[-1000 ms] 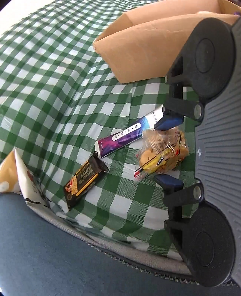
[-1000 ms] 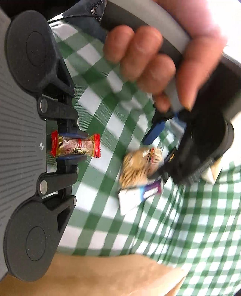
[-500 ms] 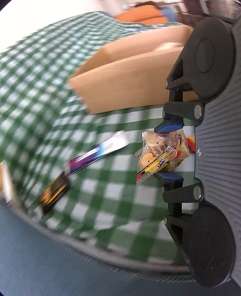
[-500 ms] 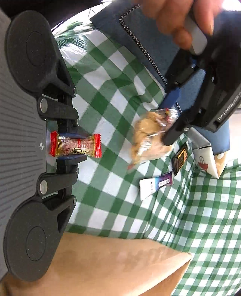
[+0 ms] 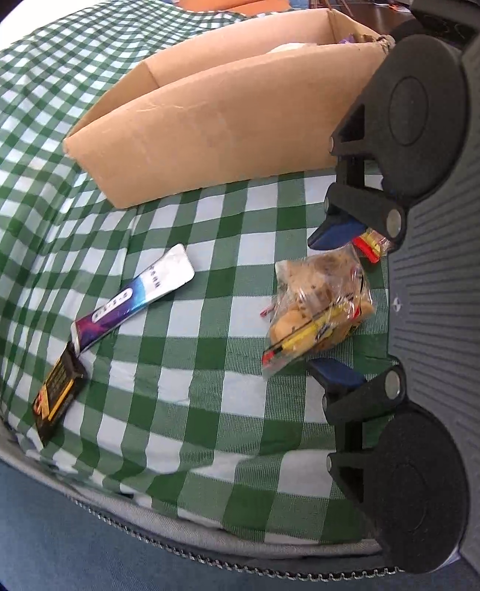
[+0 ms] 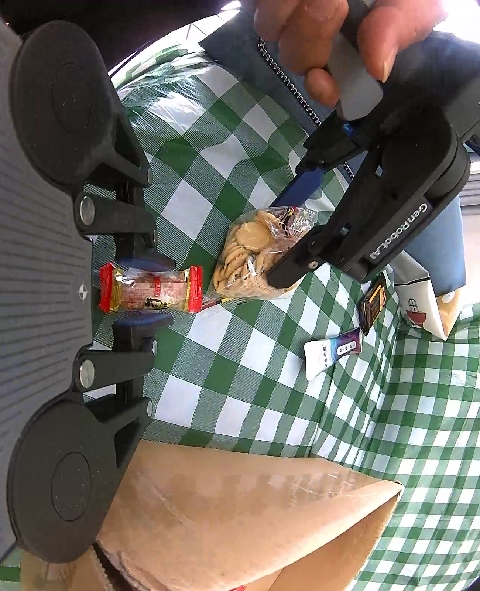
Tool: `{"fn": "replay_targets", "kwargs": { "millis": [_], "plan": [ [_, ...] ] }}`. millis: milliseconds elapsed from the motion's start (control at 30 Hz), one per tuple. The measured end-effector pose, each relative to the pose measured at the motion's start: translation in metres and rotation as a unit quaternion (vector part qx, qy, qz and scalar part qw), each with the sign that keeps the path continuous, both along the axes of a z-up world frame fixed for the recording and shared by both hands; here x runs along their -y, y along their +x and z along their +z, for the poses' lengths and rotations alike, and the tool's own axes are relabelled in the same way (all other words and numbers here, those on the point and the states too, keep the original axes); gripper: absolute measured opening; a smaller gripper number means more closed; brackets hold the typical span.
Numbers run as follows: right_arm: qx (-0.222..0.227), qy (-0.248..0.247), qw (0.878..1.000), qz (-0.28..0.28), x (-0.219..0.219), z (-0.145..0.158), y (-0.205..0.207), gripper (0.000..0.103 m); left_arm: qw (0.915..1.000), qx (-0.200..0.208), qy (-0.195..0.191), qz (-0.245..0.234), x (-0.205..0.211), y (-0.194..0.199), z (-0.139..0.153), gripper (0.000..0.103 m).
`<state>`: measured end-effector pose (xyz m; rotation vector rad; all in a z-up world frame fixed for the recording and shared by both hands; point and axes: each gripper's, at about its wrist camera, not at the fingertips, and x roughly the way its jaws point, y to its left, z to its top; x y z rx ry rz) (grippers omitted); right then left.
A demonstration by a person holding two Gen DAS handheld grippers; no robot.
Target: Organize snacks
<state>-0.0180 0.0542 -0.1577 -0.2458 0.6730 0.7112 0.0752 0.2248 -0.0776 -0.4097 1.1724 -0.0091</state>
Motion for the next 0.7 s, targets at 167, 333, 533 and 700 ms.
{"fn": "replay_targets", "kwargs": {
  "millis": [167, 333, 533, 700],
  "plan": [
    [0.002, 0.002, 1.0, 0.004, -0.004, -0.001, -0.001, 0.037, 0.9999, -0.012, -0.003, -0.003, 0.004, 0.008, -0.006, 0.073],
    [0.007, 0.001, 1.0, 0.005, -0.005, 0.0, -0.002, 0.037, 0.9995, -0.029, 0.004, -0.013, 0.01, 0.014, -0.013, 0.073],
    [0.015, -0.003, 1.0, 0.003, -0.004, 0.0, -0.003, 0.028, 0.9995, -0.027, 0.005, -0.016, 0.012, 0.015, -0.013, 0.072],
    [0.03, -0.006, 1.0, -0.001, -0.002, 0.001, -0.005, 0.021, 0.9998, -0.02, 0.006, -0.004, 0.008, 0.013, -0.011, 0.062]
  ]
}}
